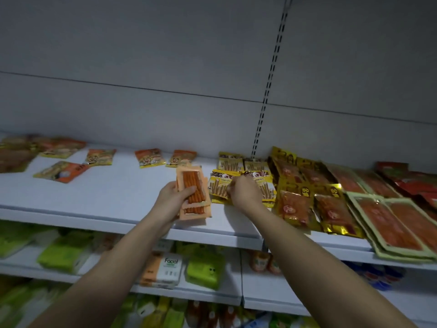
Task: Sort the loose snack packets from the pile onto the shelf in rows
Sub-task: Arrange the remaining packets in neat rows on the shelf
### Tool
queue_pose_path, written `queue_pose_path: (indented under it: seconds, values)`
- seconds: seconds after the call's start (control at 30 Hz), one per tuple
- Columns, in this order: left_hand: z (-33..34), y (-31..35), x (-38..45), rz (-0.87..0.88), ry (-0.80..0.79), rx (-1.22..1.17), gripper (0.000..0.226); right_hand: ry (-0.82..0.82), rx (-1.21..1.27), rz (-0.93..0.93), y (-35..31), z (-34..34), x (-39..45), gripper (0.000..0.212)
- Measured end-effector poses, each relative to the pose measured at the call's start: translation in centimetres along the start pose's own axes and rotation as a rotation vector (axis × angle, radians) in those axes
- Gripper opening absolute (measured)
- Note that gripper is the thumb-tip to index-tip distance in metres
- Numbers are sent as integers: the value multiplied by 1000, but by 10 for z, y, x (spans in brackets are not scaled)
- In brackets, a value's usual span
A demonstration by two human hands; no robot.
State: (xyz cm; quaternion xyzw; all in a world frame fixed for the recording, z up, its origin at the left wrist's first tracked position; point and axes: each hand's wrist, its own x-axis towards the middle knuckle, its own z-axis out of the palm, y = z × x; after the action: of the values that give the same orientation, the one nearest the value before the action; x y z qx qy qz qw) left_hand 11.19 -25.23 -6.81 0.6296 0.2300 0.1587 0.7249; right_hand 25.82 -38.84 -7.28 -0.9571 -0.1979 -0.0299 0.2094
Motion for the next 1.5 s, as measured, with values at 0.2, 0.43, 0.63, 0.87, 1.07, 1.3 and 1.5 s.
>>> queue_pose_path:
  seconds: [0.2, 0.43, 0.63, 0.87, 1.07, 1.3, 1.5]
  values:
    - [51, 13, -7, 48, -1, -85, 11, 75, 370, -157, 2, -40, -17, 25]
    - [171, 10, -35, -1, -155, -203, 30, -102, 694, -115, 90, -117, -71, 33]
    - [305, 9, -88, -54, -376, -114, 21, -59, 820, 66, 232, -194, -106, 31]
    - [465, -12, -148, -61, -441, -232, 34, 56, 795, 173, 377, -280, -161, 19]
    - [572, -24, -187, -83, -509, -191, 36, 117, 996, 294, 474, -325, -202, 43]
    - [688, -39, -194, -102, -663, -254, 50, 372, 1023, 296, 581, -363, -207, 12]
    - [787, -56, -176, -65, -648, -210, 36, 378, 987, 317, 674, -382, -173, 17]
